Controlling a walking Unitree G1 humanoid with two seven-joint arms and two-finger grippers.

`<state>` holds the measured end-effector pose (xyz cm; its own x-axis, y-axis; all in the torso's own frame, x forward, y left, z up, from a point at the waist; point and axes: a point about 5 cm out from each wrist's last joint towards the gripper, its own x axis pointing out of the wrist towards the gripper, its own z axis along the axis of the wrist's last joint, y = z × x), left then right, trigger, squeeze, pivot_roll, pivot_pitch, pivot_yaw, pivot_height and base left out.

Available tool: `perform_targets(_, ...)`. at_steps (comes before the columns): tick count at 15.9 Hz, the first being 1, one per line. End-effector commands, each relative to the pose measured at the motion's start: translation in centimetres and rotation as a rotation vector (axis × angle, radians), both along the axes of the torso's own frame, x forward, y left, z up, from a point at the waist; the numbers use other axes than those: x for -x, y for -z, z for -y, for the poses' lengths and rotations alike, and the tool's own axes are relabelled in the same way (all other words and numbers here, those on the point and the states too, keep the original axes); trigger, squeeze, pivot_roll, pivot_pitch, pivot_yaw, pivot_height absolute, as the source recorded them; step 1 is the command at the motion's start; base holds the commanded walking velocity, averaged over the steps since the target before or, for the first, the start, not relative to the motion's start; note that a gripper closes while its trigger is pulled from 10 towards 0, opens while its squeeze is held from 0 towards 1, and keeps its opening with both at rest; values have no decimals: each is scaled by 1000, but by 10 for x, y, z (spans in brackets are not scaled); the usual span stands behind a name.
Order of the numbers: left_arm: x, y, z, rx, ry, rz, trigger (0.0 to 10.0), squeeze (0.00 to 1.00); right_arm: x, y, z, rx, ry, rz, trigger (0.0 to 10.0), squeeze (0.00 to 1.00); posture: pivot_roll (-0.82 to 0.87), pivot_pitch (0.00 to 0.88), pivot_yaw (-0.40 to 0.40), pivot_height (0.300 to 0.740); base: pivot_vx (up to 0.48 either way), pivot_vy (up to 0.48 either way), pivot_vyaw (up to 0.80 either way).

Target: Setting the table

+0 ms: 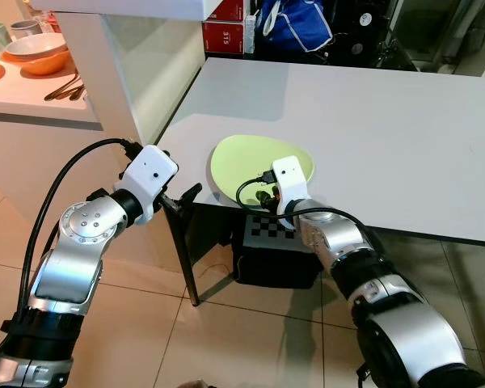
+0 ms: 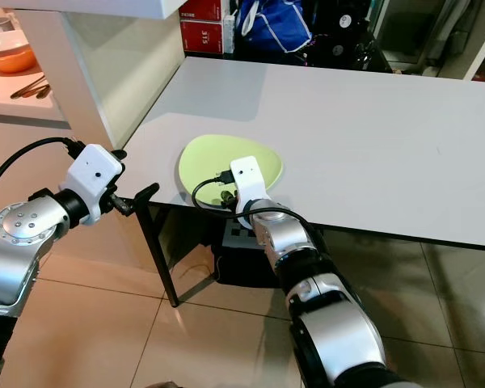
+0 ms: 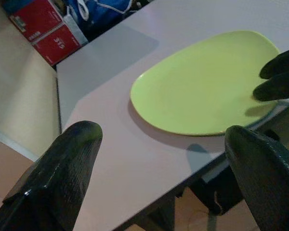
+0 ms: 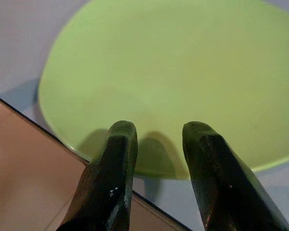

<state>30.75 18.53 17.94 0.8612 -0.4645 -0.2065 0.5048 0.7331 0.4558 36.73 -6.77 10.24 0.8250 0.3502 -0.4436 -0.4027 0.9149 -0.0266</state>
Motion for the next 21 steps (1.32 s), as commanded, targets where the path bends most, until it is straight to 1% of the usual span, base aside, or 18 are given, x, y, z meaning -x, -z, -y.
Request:
perform_targets(1,3,-3,0,-12,10,-7,10000,0,-3,-1,-1,12,11,6,10000,0,58,13,43,740,0,0,0)
perform_targets(3,4,-4,-2,-14,6,-14,10000,0,-5,0,-2,35,22,1,10000,0,61,17,44,740,0,0,0)
perform_targets(5,6,-5,-2,-16,3,-24,10000,0,-6,1,1,85,44,4,10000,0,66,23,43,740,0,0,0)
perform_targets(6,7,-5,-2,-17,2,-26,10000,0,-7,1,2,94,52,5,10000,0,68,25,43,740,0,0,0)
perform_targets(8,10,-4,-3,-18,3,-43,10000,0,-10,0,10,131,110,14,10000,0,74,33,43,740,0,0,0)
perform_targets(9,11,-4,-3,-18,3,-45,10000,0,-12,-2,14,139,140,25,10000,0,77,35,43,740,0,0,0)
perform_targets(10,12,-5,-3,-18,2,-47,10000,0,-16,-8,20,130,196,42,10000,0,85,42,42,740,0,0,0)
perform_targets(13,11,-8,-4,-15,-14,-35,10000,0,-24,-23,24,67,257,105,10000,0,91,39,38,740,0,0,0)
perform_targets(14,8,-13,-5,5,-35,-4,10000,0,-31,-41,25,-22,293,175,10000,0,90,30,36,740,0,0,0)
perform_targets(15,5,-18,-5,29,-53,26,10000,0,-36,-54,27,-96,323,219,10000,0,89,23,36,740,0,0,0)
perform_targets(16,3,-20,-4,44,-64,40,10000,0,-38,-61,29,-131,335,242,10000,0,86,12,36,740,0,0,0)
perform_targets(17,-2,-26,-4,76,-103,86,10000,0,-43,-76,33,-204,354,293,10000,0,84,0,34,740,0,0,0)
perform_targets(18,-7,-33,-2,115,-132,125,10000,0,-46,-90,39,-255,370,346,10000,0,69,0,34,740,0,0,0)
perform_targets(19,-11,-33,2,187,-184,110,10000,0,-47,-97,48,-294,390,390,10000,0,58,0,35,740,0,0,0)
perform_targets(20,-11,-29,7,221,-230,117,10000,0,-38,-93,57,-304,396,434,10000,0,26,0,39,740,0,0,0)
perform_targets(21,-12,-27,8,224,-248,114,10000,0,-33,-91,59,-308,396,447,10000,0,19,0,40,740,0,0,0)
